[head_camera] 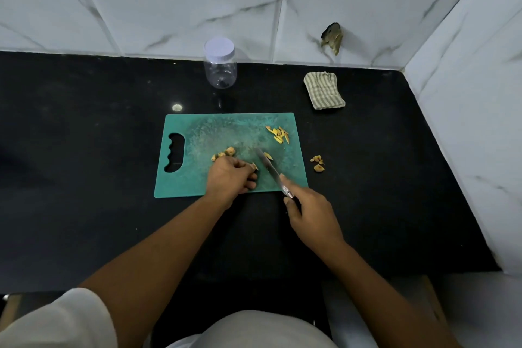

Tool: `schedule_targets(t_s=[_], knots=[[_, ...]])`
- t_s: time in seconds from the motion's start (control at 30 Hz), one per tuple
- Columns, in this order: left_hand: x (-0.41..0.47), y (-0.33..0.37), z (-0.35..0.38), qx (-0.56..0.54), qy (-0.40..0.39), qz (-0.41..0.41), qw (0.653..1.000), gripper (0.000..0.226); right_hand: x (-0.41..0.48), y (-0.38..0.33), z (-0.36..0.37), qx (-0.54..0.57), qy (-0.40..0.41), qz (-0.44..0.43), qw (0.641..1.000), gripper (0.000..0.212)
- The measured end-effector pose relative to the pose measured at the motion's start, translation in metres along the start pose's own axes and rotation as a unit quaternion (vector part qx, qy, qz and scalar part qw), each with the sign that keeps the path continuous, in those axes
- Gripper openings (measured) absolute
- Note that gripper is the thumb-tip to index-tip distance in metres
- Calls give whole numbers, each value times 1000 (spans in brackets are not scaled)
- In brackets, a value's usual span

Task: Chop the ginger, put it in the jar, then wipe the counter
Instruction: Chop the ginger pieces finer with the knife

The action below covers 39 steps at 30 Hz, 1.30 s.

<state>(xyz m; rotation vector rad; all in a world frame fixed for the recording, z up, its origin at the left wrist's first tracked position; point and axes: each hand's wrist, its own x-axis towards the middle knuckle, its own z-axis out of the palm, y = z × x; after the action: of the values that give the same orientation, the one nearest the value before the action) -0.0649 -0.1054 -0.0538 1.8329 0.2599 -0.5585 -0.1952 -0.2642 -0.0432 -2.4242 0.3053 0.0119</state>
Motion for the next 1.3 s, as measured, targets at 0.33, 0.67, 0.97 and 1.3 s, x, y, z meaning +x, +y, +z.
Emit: schedule_targets(t_s=[0.33,0.67,0.97,1.3], knots=[[-8,-7,-5,-22,1,37,999,10,-16,-7,15,-25,-8,-11,1000,58],[-8,-8,-7,-4,-10,50,999,10,-20,-9,22,-40,-7,-9,999,57],[-7,-9,-6,3,-9,51,999,10,-19,-12,22,-68,-11,-1,998,57],[-7,-9,-5,42,9,73,996,7,-21,-6,15,26,57,22,998,55]])
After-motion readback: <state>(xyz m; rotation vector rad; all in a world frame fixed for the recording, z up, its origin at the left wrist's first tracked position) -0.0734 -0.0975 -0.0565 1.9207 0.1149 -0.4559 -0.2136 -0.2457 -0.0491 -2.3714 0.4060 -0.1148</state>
